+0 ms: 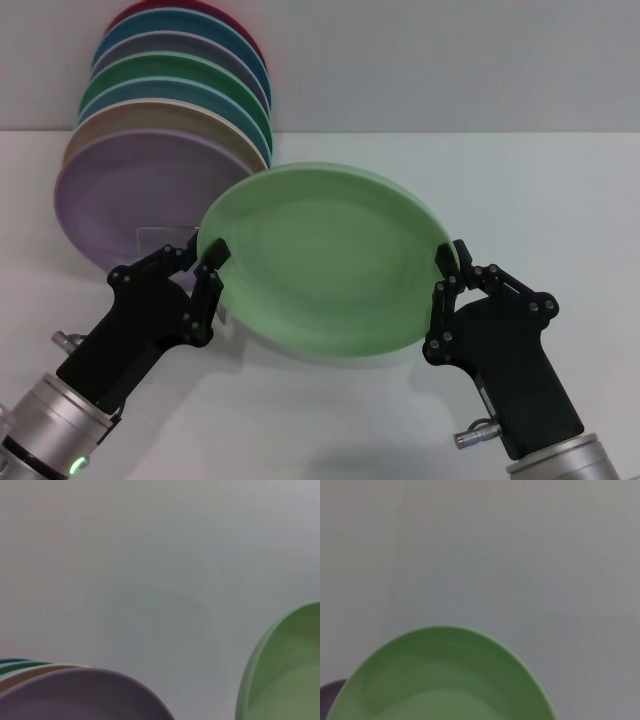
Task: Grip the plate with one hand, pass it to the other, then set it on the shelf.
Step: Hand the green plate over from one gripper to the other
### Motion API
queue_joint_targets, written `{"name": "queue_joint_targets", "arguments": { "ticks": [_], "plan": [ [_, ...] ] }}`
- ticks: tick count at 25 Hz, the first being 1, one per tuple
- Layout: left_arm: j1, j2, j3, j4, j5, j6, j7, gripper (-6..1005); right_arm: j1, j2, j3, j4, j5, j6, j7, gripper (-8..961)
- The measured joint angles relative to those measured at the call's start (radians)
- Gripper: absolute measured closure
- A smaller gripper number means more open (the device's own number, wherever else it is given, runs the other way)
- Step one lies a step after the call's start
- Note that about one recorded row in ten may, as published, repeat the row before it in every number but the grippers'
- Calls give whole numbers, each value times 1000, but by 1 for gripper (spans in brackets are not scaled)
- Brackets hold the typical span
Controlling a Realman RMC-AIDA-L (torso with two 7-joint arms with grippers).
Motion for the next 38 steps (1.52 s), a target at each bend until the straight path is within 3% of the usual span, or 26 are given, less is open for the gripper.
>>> {"name": "queue_joint_targets", "arguments": {
  "ticks": [9,20,36,38],
  "plan": [
    [1,-1,-37,-2,2,7,-13,926,1,0,-2,-1,-2,-1,0,926],
    [7,-1,-44,-1,3,7,-17,975,4,-2,-14,-9,-17,-8,0,928],
    [7,2,-19,-2,6,1,-17,868,-1,-1,-5,-10,-13,-20,0,927],
    [12,2,-17,-1,6,2,-17,719,-1,-1,-5,-10,-11,-23,0,927]
  ]
}}
